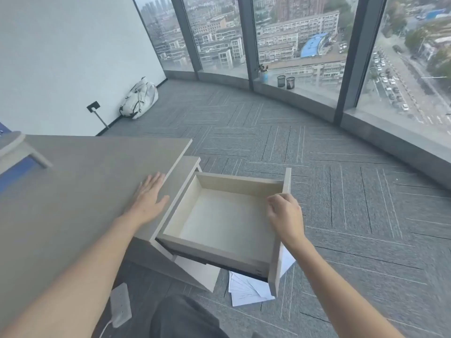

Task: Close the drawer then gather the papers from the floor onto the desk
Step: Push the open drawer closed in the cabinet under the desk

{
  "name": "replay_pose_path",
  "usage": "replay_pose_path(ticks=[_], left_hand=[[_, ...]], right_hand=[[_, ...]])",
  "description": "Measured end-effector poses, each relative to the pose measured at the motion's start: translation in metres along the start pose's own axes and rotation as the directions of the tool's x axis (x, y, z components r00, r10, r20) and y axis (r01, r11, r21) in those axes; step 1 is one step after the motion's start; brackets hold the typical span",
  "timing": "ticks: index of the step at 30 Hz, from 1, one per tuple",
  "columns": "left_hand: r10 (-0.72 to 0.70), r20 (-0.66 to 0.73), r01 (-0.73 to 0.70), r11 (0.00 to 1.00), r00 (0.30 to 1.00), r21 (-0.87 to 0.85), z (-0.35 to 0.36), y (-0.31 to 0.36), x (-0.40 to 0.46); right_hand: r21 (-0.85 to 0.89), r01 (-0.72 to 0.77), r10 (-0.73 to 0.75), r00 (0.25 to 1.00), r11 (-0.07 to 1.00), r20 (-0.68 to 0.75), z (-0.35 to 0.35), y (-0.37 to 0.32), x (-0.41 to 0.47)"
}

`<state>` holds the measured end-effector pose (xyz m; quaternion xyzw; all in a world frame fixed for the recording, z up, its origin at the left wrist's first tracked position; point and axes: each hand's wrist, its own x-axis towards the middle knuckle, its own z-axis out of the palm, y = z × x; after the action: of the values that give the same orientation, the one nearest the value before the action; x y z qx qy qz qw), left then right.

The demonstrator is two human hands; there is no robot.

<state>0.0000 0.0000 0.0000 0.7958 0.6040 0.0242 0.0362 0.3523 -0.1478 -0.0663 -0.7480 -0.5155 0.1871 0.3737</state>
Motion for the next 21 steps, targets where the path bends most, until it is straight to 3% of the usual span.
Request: replay_pose_path(ticks=[3,8,15,21], left_hand=[[-0.005,0.006,0.005,1.000,1.000,0.011,-0.002,-0.005,0.006],[-0.023,0.000,0.023,1.000,1.000,-0.002,0.000,-0.003,0.015],[-0.011,0.003,0.011,1.000,1.000,-0.018,-0.004,-0.003,0.023],[-0.001,-0.047,0.000,1.000,0.999,-0.031,-0.005,-0.003,0.026]], right_hand=[[0.023,-0.033,0.035,0.995,0.999,-0.094,0.004,0.006,-0.002],[0.210,-0.167,0.187,0.979,0.963,-0.077,-0.004,0.024,-0.004],[0.440,-0.318,0.323,0.944,0.840,0.066,-0.013,0.046,0.002],[0.358,-0.550,0.454,0.832,0.755,0.320,-0.011,0.067,0.000]])
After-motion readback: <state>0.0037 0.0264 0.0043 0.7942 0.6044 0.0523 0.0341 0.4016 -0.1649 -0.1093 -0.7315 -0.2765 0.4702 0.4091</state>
